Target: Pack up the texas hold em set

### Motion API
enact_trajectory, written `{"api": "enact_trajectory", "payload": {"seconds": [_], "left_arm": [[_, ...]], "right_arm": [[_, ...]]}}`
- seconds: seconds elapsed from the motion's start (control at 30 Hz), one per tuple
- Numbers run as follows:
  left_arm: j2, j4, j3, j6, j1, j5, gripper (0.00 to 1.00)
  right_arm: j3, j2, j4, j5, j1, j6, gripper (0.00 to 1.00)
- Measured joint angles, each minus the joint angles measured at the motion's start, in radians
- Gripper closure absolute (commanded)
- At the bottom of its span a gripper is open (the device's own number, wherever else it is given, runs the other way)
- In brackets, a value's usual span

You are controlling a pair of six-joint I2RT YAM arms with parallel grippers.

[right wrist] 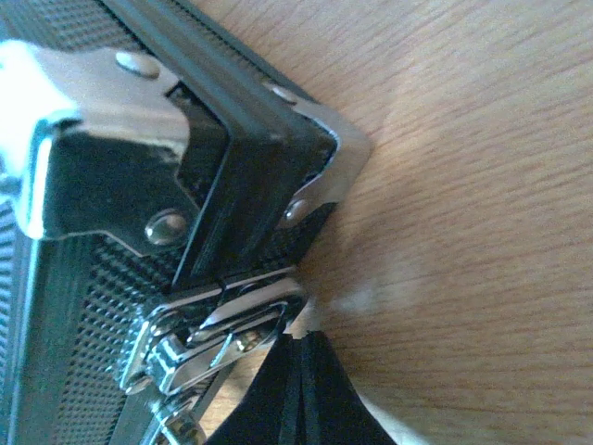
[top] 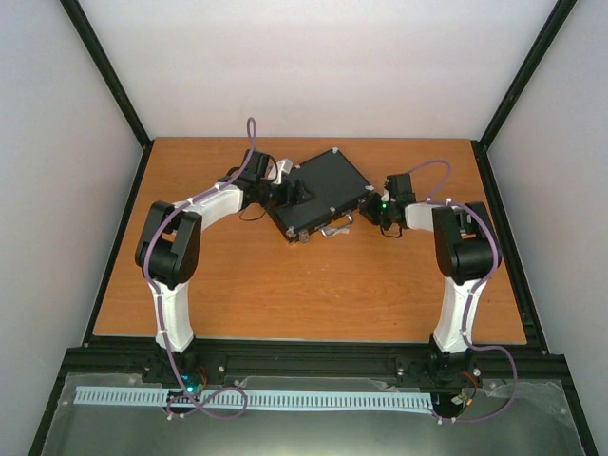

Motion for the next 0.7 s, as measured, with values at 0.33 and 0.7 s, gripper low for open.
{"api": "enact_trajectory", "payload": {"seconds": [0.33,0.7], "left_arm": [[0.005,0.013,0.001,0.0,0.0,0.002,0.05],[0.005,0.012,0.003,0.0,0.0,0.002,0.05]], "right_arm": [[-0.01,0.05,0.14,-0.071,0.007,0.1,0.97],[-0.101,-0.105,-0.018,0.056,0.022,0.026,0.97]]}}
